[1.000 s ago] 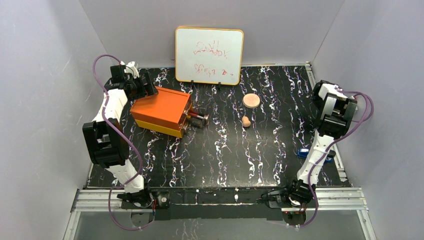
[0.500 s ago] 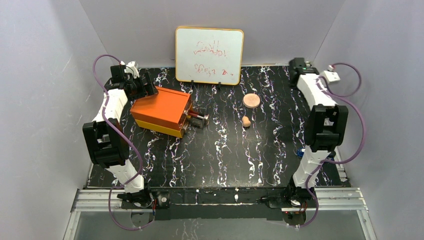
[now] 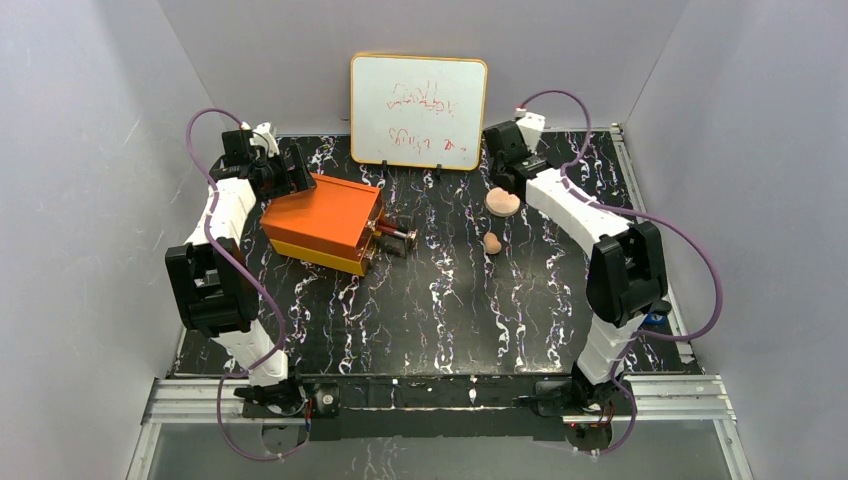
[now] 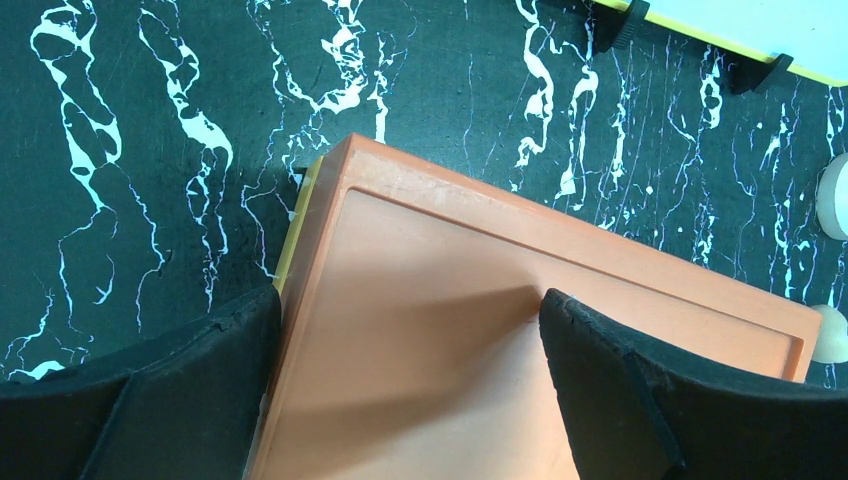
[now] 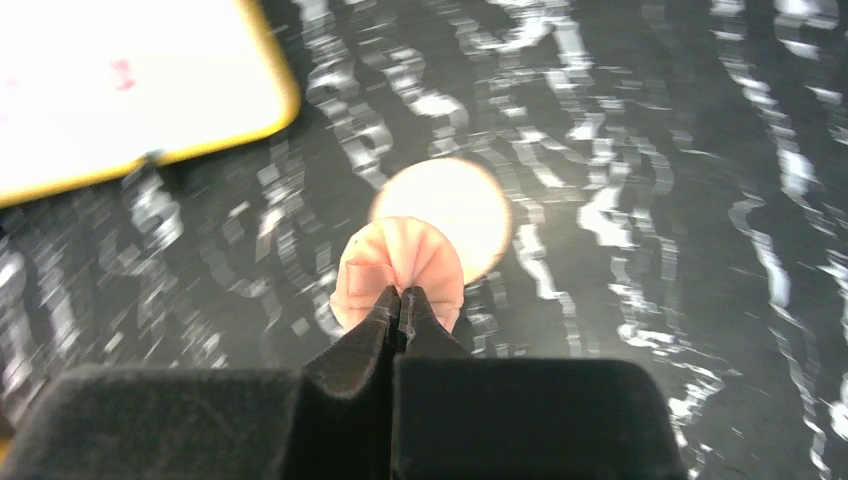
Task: Organize the makeup
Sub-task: Move the makeup tool to the center of the board, then close the drawer in the storage box, then open the drawer in the storage box.
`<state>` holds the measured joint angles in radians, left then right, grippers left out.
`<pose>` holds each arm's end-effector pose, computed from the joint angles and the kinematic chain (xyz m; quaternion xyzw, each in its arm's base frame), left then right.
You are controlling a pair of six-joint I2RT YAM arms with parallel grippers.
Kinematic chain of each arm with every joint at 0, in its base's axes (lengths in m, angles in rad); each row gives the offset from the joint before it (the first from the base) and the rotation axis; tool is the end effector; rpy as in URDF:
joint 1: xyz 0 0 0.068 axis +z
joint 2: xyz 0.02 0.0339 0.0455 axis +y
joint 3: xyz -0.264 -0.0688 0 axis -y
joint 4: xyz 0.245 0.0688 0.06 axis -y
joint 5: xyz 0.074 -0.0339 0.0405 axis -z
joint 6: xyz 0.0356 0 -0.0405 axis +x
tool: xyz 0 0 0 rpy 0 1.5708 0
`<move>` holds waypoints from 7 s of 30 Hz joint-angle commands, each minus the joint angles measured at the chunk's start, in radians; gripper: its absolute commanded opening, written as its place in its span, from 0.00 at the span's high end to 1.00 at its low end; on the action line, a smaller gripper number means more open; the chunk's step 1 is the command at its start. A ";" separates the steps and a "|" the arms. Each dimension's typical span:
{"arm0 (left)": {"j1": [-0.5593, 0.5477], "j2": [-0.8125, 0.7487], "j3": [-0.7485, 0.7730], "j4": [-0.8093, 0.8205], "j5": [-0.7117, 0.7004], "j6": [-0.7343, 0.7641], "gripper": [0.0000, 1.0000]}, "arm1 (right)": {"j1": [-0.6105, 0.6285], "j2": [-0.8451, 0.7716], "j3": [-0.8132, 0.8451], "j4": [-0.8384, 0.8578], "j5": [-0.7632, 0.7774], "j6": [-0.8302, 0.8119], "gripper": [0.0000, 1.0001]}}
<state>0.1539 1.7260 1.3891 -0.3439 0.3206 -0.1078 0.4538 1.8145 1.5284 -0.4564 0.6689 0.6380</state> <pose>0.3927 0.0496 0.2821 -0.0481 0.8924 -0.1342 0.4281 0.3789 0.1602 0.2892 0.2111 0.8489 -0.0595 0.4809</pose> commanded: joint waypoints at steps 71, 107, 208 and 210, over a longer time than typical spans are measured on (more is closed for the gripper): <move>-0.036 0.036 -0.042 -0.188 -0.040 0.047 0.04 | 0.433 0.557 0.703 -0.304 -0.311 -0.064 0.29; -0.036 -0.027 -0.061 -0.199 -0.063 0.042 0.04 | 0.567 0.016 -0.275 0.627 -0.830 -0.304 0.30; -0.079 0.055 -0.007 -0.251 -0.140 0.071 0.04 | 0.252 0.001 -0.459 0.643 -0.818 -0.889 0.65; -0.079 0.051 -0.008 -0.250 -0.139 0.071 0.04 | 0.250 0.000 -0.450 0.627 -0.819 -0.882 0.59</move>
<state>0.0910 1.7218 1.4223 -0.3969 0.2089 -0.0860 0.7185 1.8553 1.0821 0.2115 -0.1997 -0.2508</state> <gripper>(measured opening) 0.959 0.366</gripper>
